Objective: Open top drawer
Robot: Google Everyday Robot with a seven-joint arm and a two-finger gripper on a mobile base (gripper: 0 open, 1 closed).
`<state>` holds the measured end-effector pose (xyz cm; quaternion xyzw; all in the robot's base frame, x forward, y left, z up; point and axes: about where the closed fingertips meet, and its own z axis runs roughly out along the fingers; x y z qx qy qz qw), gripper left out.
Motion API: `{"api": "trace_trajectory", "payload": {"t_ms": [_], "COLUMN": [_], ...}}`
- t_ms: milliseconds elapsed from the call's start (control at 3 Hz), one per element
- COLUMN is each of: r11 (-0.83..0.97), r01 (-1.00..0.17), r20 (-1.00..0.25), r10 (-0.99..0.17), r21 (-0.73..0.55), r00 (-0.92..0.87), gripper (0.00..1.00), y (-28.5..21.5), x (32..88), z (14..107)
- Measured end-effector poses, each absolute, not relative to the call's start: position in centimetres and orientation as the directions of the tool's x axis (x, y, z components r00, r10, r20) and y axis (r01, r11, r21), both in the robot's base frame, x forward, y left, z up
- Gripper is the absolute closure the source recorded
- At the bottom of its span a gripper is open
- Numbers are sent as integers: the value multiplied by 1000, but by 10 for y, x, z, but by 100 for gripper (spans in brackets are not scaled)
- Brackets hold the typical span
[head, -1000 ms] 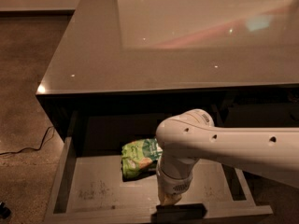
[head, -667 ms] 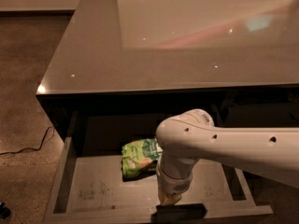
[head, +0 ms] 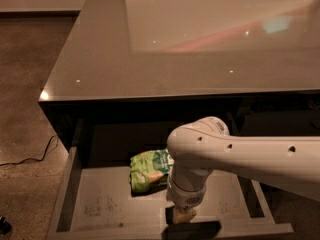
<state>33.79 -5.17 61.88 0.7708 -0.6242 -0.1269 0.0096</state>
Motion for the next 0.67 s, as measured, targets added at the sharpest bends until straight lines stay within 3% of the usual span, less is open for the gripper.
{"api": "trace_trajectory", "payload": {"t_ms": [333, 667], "r11": [-221, -221], "r01": [-960, -960], "r20": [-184, -184], "r10": [-965, -965], "r21": [173, 173], "r00": [189, 189], "gripper": [0, 0], "y": [-52, -52], "x": [338, 338], "z": [619, 619]}}
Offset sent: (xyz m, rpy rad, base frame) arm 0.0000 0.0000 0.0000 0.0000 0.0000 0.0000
